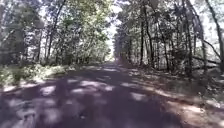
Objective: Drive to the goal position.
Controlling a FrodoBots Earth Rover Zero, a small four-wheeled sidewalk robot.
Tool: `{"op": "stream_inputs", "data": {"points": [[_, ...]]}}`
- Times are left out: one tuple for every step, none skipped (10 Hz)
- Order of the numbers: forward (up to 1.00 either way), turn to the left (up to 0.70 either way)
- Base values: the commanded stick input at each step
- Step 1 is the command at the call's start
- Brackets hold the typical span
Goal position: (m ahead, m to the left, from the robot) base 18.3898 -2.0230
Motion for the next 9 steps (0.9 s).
{"op": "stream_inputs", "data": {"points": [[0.45,0.00],[0.45,0.00],[0.45,0.00],[0.45,0.00],[0.45,0.00],[0.45,0.00],[0.45,0.00],[0.45,0.00],[0.45,0.00]]}}
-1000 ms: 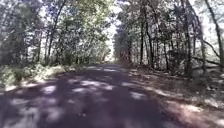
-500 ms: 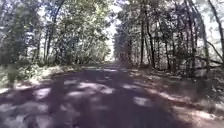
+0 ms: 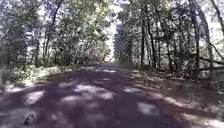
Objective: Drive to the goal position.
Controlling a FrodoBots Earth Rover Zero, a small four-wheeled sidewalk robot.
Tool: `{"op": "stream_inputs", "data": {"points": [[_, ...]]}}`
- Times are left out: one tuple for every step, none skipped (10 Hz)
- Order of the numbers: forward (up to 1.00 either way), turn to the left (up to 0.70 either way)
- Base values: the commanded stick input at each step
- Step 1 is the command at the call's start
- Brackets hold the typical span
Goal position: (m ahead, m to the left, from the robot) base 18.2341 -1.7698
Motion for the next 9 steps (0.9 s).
{"op": "stream_inputs", "data": {"points": [[0.45,0.00],[0.45,0.00],[0.45,0.00],[0.45,0.00],[0.45,0.00],[0.45,0.00],[0.45,0.00],[0.45,0.00],[0.45,0.00]]}}
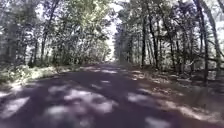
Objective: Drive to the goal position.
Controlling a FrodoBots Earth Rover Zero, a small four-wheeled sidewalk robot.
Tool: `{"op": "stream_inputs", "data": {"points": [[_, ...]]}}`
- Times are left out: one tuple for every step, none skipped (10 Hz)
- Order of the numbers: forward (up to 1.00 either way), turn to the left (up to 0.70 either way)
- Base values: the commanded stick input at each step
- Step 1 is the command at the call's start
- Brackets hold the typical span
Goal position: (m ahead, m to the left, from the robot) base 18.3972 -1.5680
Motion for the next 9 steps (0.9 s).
{"op": "stream_inputs", "data": {"points": [[0.45,0.00],[0.45,0.00],[0.45,0.00],[0.45,0.00],[0.45,0.00],[0.45,0.00],[0.45,0.00],[0.45,0.00],[0.45,0.00]]}}
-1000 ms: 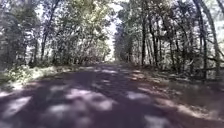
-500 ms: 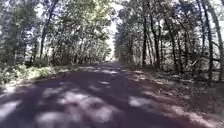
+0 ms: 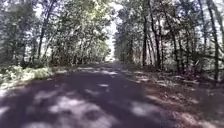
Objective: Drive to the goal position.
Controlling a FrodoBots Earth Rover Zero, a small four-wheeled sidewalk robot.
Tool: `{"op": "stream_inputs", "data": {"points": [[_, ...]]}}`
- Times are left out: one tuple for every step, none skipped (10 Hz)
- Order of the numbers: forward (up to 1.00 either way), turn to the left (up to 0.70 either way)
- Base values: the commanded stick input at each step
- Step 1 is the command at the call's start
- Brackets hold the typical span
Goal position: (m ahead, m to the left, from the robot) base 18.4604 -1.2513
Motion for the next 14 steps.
{"op": "stream_inputs", "data": {"points": [[0.45,0.00],[0.45,0.00],[0.45,0.00],[0.45,0.00],[0.45,0.00],[0.45,0.00],[0.45,0.00],[0.45,0.00],[0.45,0.00],[0.45,0.00],[0.45,0.00],[0.45,0.00],[0.45,0.00],[0.45,0.00]]}}
